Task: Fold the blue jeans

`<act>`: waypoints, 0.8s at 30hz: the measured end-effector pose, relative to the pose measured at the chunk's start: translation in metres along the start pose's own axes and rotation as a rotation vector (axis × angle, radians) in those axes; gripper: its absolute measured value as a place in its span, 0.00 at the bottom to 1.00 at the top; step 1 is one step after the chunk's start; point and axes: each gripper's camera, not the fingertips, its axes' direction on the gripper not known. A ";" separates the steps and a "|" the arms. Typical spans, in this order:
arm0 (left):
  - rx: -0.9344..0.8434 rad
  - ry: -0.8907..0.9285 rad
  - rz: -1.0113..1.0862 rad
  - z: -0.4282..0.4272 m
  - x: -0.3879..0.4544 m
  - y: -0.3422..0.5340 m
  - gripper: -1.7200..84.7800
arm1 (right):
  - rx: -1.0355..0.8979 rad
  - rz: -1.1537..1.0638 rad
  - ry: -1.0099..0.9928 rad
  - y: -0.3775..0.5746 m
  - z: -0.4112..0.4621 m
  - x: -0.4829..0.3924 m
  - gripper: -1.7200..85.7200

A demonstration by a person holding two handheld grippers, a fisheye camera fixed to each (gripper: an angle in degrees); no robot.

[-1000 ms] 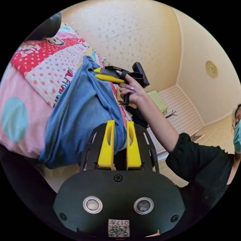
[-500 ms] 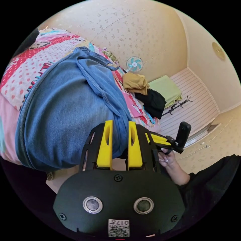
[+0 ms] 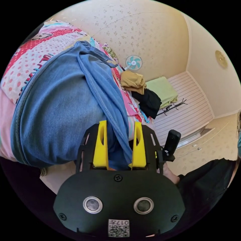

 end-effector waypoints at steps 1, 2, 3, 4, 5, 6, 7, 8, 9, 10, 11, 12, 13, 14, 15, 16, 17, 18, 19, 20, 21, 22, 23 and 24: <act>-0.009 0.009 0.005 0.001 0.003 -0.002 0.15 | -0.003 -0.004 -0.022 0.001 0.000 0.001 0.04; -0.019 0.008 0.004 -0.001 0.005 -0.005 0.12 | -0.002 -0.013 -0.073 0.001 -0.003 0.004 0.04; -0.025 0.007 0.000 -0.004 0.005 -0.007 0.10 | 0.013 -0.028 -0.119 0.001 -0.010 0.007 0.04; -0.047 0.019 -0.019 -0.011 0.005 -0.011 0.04 | 0.023 -0.039 -0.141 0.001 -0.016 0.008 0.04; -0.071 0.051 -0.046 -0.024 0.005 -0.016 0.03 | 0.045 -0.065 -0.186 -0.001 -0.028 0.010 0.04; -0.073 0.080 -0.046 -0.034 0.007 -0.019 0.02 | 0.078 -0.089 -0.236 -0.003 -0.041 0.014 0.05; -0.057 0.134 -0.026 -0.058 0.013 -0.025 0.02 | 0.097 -0.098 -0.260 -0.004 -0.049 0.017 0.05; -0.031 0.121 -0.025 -0.086 0.016 -0.029 0.02 | 0.134 -0.106 -0.292 -0.008 -0.062 0.024 0.05; -0.017 0.086 -0.022 -0.101 0.016 -0.031 0.02 | 0.160 -0.094 -0.284 -0.012 -0.074 0.033 0.05; 0.005 -0.028 -0.018 -0.128 0.013 -0.031 0.02 | 0.170 -0.081 -0.266 -0.015 -0.078 0.038 0.05; 0.021 -0.192 -0.035 -0.150 0.003 -0.030 0.02 | 0.181 -0.056 -0.216 -0.021 -0.087 0.048 0.06; 0.027 -0.279 -0.066 -0.157 -0.006 -0.028 0.02 | 0.192 -0.039 -0.156 -0.028 -0.094 0.058 0.06; 0.039 -0.398 -0.159 -0.168 -0.029 -0.022 0.03 | 0.207 -0.031 -0.117 -0.032 -0.099 0.063 0.06; 0.045 -0.388 -0.212 -0.172 -0.051 -0.014 0.06 | 0.255 -0.002 -0.016 -0.041 -0.109 0.073 0.07; 0.056 -0.339 -0.233 -0.174 -0.061 -0.010 0.08 | 0.303 0.028 0.074 -0.051 -0.120 0.084 0.07; 0.129 -0.197 -0.264 -0.180 -0.076 0.001 0.11 | 0.325 0.051 0.111 -0.058 -0.125 0.091 0.07; 0.253 -0.113 -0.276 -0.189 -0.082 0.015 0.14 | 0.359 0.103 0.165 -0.075 -0.137 0.110 0.08; 0.325 -0.112 -0.268 -0.195 -0.080 0.022 0.15 | 0.391 0.159 0.194 -0.093 -0.148 0.131 0.09; 0.463 -0.162 -0.218 -0.206 -0.069 0.033 0.16 | 0.412 0.186 0.205 -0.102 -0.153 0.143 0.10; 0.583 -0.245 -0.129 -0.214 -0.054 0.043 0.17 | 0.453 0.253 0.221 -0.120 -0.162 0.170 0.11; 0.627 -0.282 -0.083 -0.216 -0.047 0.047 0.17 | 0.491 0.354 0.212 -0.137 -0.169 0.203 0.13; 0.673 -0.309 -0.017 -0.215 -0.040 0.050 0.16 | 0.507 0.401 0.192 -0.144 -0.171 0.220 0.13; 0.654 -0.256 0.010 -0.211 -0.044 0.046 0.15 | 0.528 0.500 0.140 -0.157 -0.172 0.257 0.15; 0.622 -0.209 0.012 -0.207 -0.048 0.041 0.15 | 0.551 0.597 0.088 -0.165 -0.170 0.292 0.16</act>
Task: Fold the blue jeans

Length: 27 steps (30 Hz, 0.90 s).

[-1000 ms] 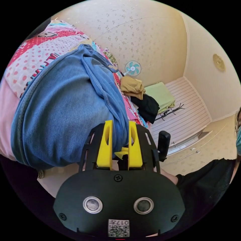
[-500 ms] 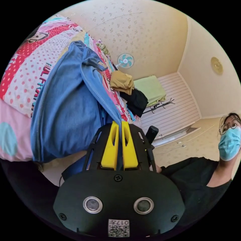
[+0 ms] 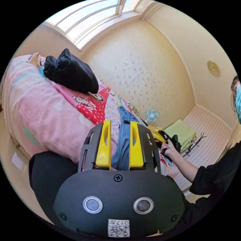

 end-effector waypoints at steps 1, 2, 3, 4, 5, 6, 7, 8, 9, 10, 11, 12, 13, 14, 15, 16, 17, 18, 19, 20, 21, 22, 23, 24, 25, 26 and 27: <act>-0.094 0.083 -0.032 0.018 -0.008 -0.002 0.16 | 0.018 0.048 -0.013 -0.008 0.005 0.011 0.16; -0.206 0.145 -0.066 0.039 -0.016 -0.001 0.17 | 0.088 0.105 -0.031 -0.017 0.011 0.028 0.16; -0.254 0.170 -0.082 0.048 -0.018 -0.001 0.17 | 0.137 0.106 -0.047 -0.023 0.018 0.036 0.16; -0.284 0.198 -0.095 0.056 -0.019 0.000 0.17 | 0.138 0.118 -0.046 -0.026 0.023 0.040 0.16; -0.270 0.194 -0.082 0.055 -0.015 -0.001 0.17 | 0.110 0.153 -0.042 -0.033 0.037 0.047 0.16; -0.269 0.187 -0.066 0.055 -0.011 -0.002 0.17 | 0.067 0.180 -0.040 -0.039 0.051 0.053 0.16; -0.283 0.168 -0.034 0.056 -0.005 -0.002 0.16 | 0.049 0.191 -0.038 -0.043 0.058 0.055 0.16; -0.299 0.148 -0.004 0.057 0.001 -0.002 0.16 | 0.060 0.205 -0.032 -0.048 0.063 0.057 0.16; -0.303 0.141 0.006 0.057 0.004 -0.001 0.16 | 0.114 0.220 -0.050 -0.054 0.061 0.056 0.14; -0.306 0.138 0.016 0.056 0.007 -0.001 0.16 | 0.152 0.226 -0.073 -0.058 0.059 0.055 0.13; -0.308 0.148 0.009 0.055 0.006 -0.001 0.16 | 0.231 0.248 -0.133 -0.066 0.053 0.052 0.09; -0.307 0.159 0.000 0.054 0.005 0.000 0.16 | 0.285 0.271 -0.174 -0.079 0.050 0.047 0.07; -0.303 0.191 -0.021 0.052 0.003 0.001 0.16 | 0.307 0.273 -0.183 -0.087 0.049 0.042 0.06; -0.310 0.237 -0.037 0.052 0.002 0.002 0.16 | 0.347 0.256 -0.184 -0.105 0.048 0.027 0.06; -0.318 0.259 -0.040 0.052 0.002 0.003 0.16 | 0.359 0.227 -0.180 -0.123 0.051 0.008 0.05; -0.338 0.286 -0.034 0.055 0.005 0.004 0.16 | 0.350 0.211 -0.180 -0.132 0.056 -0.002 0.05; -0.365 0.288 -0.019 0.059 0.010 0.005 0.16 | 0.304 0.165 -0.189 -0.150 0.071 -0.022 0.05; -0.380 0.283 -0.006 0.061 0.014 0.006 0.16 | 0.228 0.113 -0.211 -0.164 0.094 -0.042 0.06; -0.410 0.264 0.025 0.065 0.021 0.006 0.16 | 0.188 0.089 -0.227 -0.168 0.107 -0.051 0.06; -0.427 0.241 0.059 0.066 0.029 0.007 0.16 | 0.112 0.041 -0.261 -0.173 0.134 -0.069 0.06; -0.430 0.230 0.073 0.066 0.032 0.007 0.16 | 0.029 -0.011 -0.273 -0.174 0.162 -0.084 0.07; -0.433 0.215 0.091 0.065 0.036 0.008 0.16 | -0.018 -0.024 -0.264 -0.174 0.176 -0.091 0.08; -0.435 0.209 0.094 0.064 0.038 0.008 0.16 | -0.128 -0.011 -0.221 -0.172 0.204 -0.099 0.10; -0.435 0.210 0.092 0.064 0.038 0.009 0.16 | -0.240 -0.005 -0.189 -0.167 0.228 -0.104 0.14; -0.431 0.212 0.082 0.063 0.037 0.009 0.16 | -0.280 -0.022 -0.185 -0.163 0.237 -0.107 0.15; -0.425 0.208 0.068 0.061 0.036 0.009 0.16 | -0.331 -0.072 -0.164 -0.154 0.246 -0.114 0.18; -0.421 0.203 0.064 0.060 0.036 0.009 0.15 | -0.360 -0.124 -0.111 -0.143 0.247 -0.119 0.19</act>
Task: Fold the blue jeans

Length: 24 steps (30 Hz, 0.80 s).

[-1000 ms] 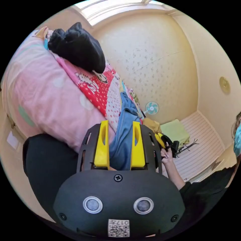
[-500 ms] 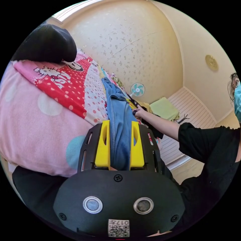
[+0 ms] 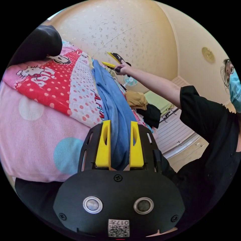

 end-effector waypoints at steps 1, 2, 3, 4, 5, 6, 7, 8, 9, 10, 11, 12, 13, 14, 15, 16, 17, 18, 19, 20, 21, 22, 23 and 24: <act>0.012 -0.012 -0.004 -0.003 0.001 0.001 0.15 | -0.018 -0.022 0.031 0.006 0.001 -0.003 0.19; 0.025 -0.023 -0.003 -0.005 0.002 0.001 0.15 | -0.061 -0.079 0.083 0.021 0.001 -0.008 0.19; 0.030 -0.026 0.000 -0.006 0.003 0.002 0.15 | -0.105 -0.135 0.136 0.042 -0.004 -0.012 0.20; 0.030 -0.027 0.004 -0.006 0.005 0.002 0.15 | -0.121 -0.159 0.161 0.055 -0.008 -0.013 0.20; 0.015 -0.028 0.009 -0.004 0.006 0.002 0.15 | -0.140 -0.204 0.190 0.086 -0.021 -0.015 0.19; 0.004 -0.032 0.012 -0.001 0.007 0.001 0.15 | -0.145 -0.250 0.191 0.122 -0.037 -0.018 0.19; -0.020 -0.053 0.016 0.003 0.009 0.001 0.15 | -0.145 -0.268 0.187 0.142 -0.045 -0.019 0.19; -0.035 -0.086 0.020 0.007 0.011 0.002 0.13 | -0.138 -0.292 0.167 0.186 -0.064 -0.020 0.18; -0.032 -0.102 0.023 0.008 0.012 0.002 0.12 | -0.128 -0.302 0.128 0.230 -0.081 -0.020 0.18; -0.024 -0.121 0.028 0.008 0.014 0.003 0.11 | -0.122 -0.302 0.103 0.253 -0.088 -0.020 0.17; -0.018 -0.134 0.029 0.009 0.016 0.004 0.10 | -0.114 -0.280 0.046 0.297 -0.101 -0.018 0.16; -0.014 -0.142 0.026 0.009 0.016 0.004 0.10 | -0.120 -0.253 -0.020 0.337 -0.109 -0.015 0.15; -0.007 -0.155 0.018 0.009 0.016 0.005 0.09 | -0.121 -0.237 -0.046 0.356 -0.111 -0.014 0.15; -0.003 -0.154 0.018 0.010 0.018 0.005 0.08 | -0.123 -0.207 -0.056 0.391 -0.112 -0.013 0.14; -0.004 -0.152 0.020 0.010 0.018 0.004 0.07 | -0.118 -0.196 -0.031 0.421 -0.111 -0.017 0.14; -0.008 -0.152 0.027 0.010 0.021 0.004 0.07 | -0.114 -0.199 -0.008 0.434 -0.109 -0.021 0.14; -0.005 -0.160 0.036 0.009 0.024 0.004 0.06 | -0.118 -0.230 0.049 0.456 -0.103 -0.031 0.13; 0.000 -0.164 0.042 0.008 0.026 0.004 0.06 | -0.137 -0.273 0.116 0.473 -0.092 -0.043 0.13; 0.019 -0.169 0.048 0.002 0.029 0.007 0.05 | -0.148 -0.290 0.150 0.479 -0.086 -0.048 0.13; 0.048 -0.168 0.033 -0.006 0.031 0.010 0.04 | -0.165 -0.309 0.202 0.488 -0.072 -0.056 0.13; 0.069 -0.162 0.022 -0.011 0.032 0.012 0.04 | -0.182 -0.326 0.225 0.494 -0.059 -0.063 0.13; 0.116 -0.147 0.013 -0.023 0.035 0.016 0.03 | -0.191 -0.336 0.238 0.496 -0.053 -0.066 0.13; 0.161 -0.130 0.014 -0.033 0.038 0.021 0.03 | -0.196 -0.343 0.277 0.499 -0.041 -0.072 0.13; 0.179 -0.127 0.006 -0.037 0.038 0.023 0.02 | -0.180 -0.340 0.312 0.501 -0.033 -0.076 0.12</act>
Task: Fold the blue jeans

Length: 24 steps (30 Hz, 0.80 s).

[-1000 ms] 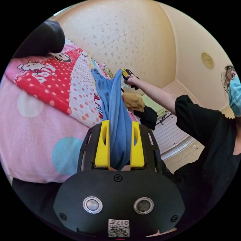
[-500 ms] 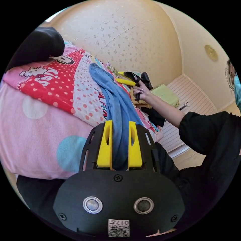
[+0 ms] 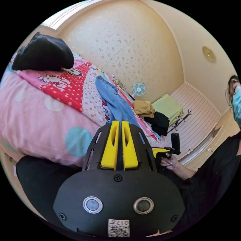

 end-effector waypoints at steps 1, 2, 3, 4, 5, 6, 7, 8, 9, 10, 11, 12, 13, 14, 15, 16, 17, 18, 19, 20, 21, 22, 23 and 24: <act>0.013 0.003 -0.032 -0.004 -0.002 0.002 0.02 | 0.005 0.006 0.013 -0.001 0.003 -0.002 0.12; 0.010 0.014 -0.060 -0.005 -0.005 0.002 0.02 | 0.012 0.027 0.032 -0.002 0.006 -0.005 0.12; 0.008 0.019 -0.067 -0.005 -0.005 0.002 0.02 | 0.020 0.049 0.045 -0.002 0.009 -0.007 0.11; 0.003 0.011 -0.068 -0.004 -0.003 0.002 0.02 | 0.024 0.057 0.045 -0.002 0.010 -0.008 0.11; -0.006 -0.012 -0.064 -0.002 0.000 0.002 0.02 | 0.035 0.069 0.033 -0.001 0.010 -0.009 0.11; -0.010 -0.025 -0.060 -0.001 0.002 0.001 0.02 | 0.043 0.080 0.016 0.000 0.010 -0.011 0.10; -0.018 -0.048 -0.049 0.001 0.006 0.001 0.02 | 0.044 0.085 0.008 0.000 0.010 -0.011 0.10; -0.031 -0.067 -0.046 0.004 0.010 0.000 0.02 | 0.036 0.095 -0.008 0.001 0.009 -0.012 0.08; -0.039 -0.075 -0.047 0.005 0.011 -0.001 0.02 | 0.020 0.107 -0.025 0.002 0.005 -0.013 0.06; -0.061 -0.085 -0.048 0.007 0.012 -0.005 0.02 | 0.018 0.114 -0.029 0.002 0.002 -0.014 0.06; -0.086 -0.091 -0.054 0.007 0.013 -0.009 0.02 | 0.030 0.114 -0.035 0.004 -0.008 -0.016 0.05; -0.101 -0.091 -0.057 0.007 0.014 -0.012 0.02 | 0.048 0.101 -0.057 0.007 -0.021 -0.021 0.04; -0.135 -0.081 -0.050 0.006 0.016 -0.018 0.02 | 0.061 0.093 -0.071 0.008 -0.029 -0.023 0.04; -0.170 -0.066 -0.039 0.003 0.019 -0.023 0.02 | 0.101 0.080 -0.081 0.011 -0.045 -0.029 0.03; -0.181 -0.060 -0.036 0.001 0.020 -0.025 0.02 | 0.148 0.065 -0.077 0.015 -0.061 -0.034 0.03; -0.190 -0.048 -0.033 -0.005 0.023 -0.029 0.02 | 0.166 0.062 -0.074 0.017 -0.067 -0.036 0.03; -0.194 -0.036 -0.042 -0.010 0.023 -0.032 0.02 | 0.174 0.059 -0.067 0.019 -0.075 -0.038 0.03; -0.200 -0.035 -0.054 -0.011 0.021 -0.033 0.02 | 0.151 0.054 -0.061 0.019 -0.074 -0.037 0.03; -0.227 -0.045 -0.087 -0.009 0.015 -0.033 0.02 | 0.128 0.057 -0.056 0.018 -0.070 -0.036 0.03; -0.278 -0.066 -0.124 -0.002 0.007 -0.031 0.03 | 0.064 0.079 -0.026 0.018 -0.058 -0.031 0.03; -0.310 -0.083 -0.146 0.003 0.003 -0.030 0.03 | -0.020 0.104 0.026 0.018 -0.040 -0.025 0.04; -0.373 -0.131 -0.198 0.012 -0.005 -0.026 0.04 | -0.065 0.113 0.048 0.018 -0.031 -0.022 0.04; -0.402 -0.181 -0.244 0.015 -0.010 -0.023 0.04 | -0.129 0.121 0.075 0.019 -0.017 -0.017 0.04; -0.393 -0.195 -0.251 0.014 -0.011 -0.023 0.05 | -0.150 0.118 0.067 0.021 -0.012 -0.015 0.05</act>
